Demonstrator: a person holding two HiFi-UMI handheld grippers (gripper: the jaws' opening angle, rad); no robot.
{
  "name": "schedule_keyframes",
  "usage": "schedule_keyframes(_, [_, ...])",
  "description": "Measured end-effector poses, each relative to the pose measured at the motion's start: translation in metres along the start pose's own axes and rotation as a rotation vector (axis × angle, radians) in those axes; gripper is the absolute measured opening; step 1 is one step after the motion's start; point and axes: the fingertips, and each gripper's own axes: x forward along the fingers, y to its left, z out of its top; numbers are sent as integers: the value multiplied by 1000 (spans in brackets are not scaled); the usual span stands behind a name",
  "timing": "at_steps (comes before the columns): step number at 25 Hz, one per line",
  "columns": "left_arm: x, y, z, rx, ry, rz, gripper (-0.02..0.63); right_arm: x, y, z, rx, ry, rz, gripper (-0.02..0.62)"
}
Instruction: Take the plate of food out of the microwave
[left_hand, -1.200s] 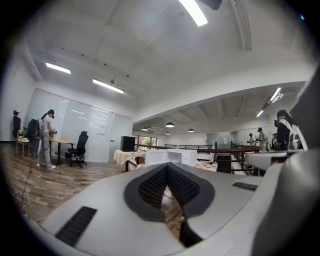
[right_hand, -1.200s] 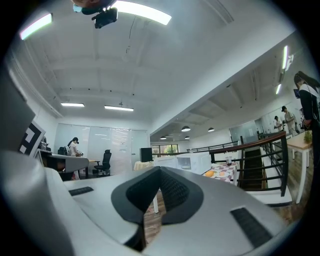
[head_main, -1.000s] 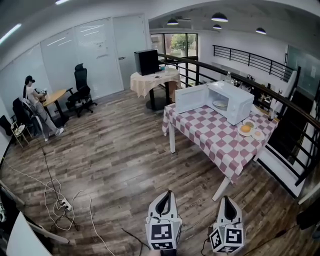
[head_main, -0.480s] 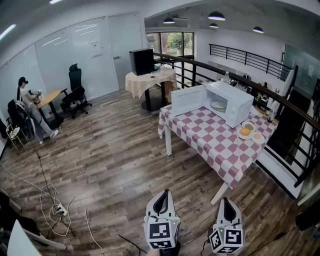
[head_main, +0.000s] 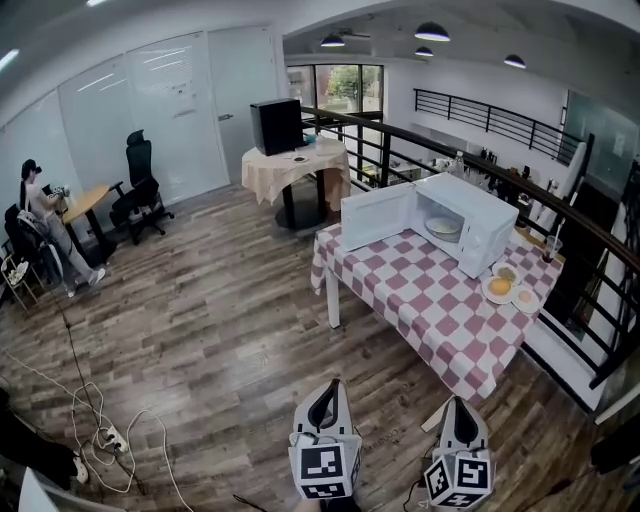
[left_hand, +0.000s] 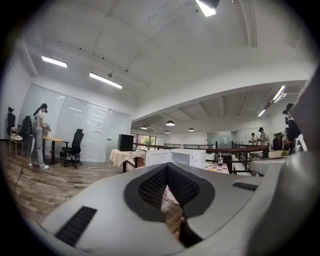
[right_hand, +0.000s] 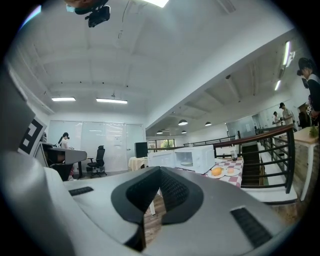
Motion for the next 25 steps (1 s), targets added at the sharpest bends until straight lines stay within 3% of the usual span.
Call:
schedule_keyframes(9, [79,40,6,-7,-10,-24,14,83,16,5,-11,-8,-26,-9])
schedule_keyframes(25, [162,71,-17,-30,39,-18,14,173,13,-15,-12,53,-43,-9])
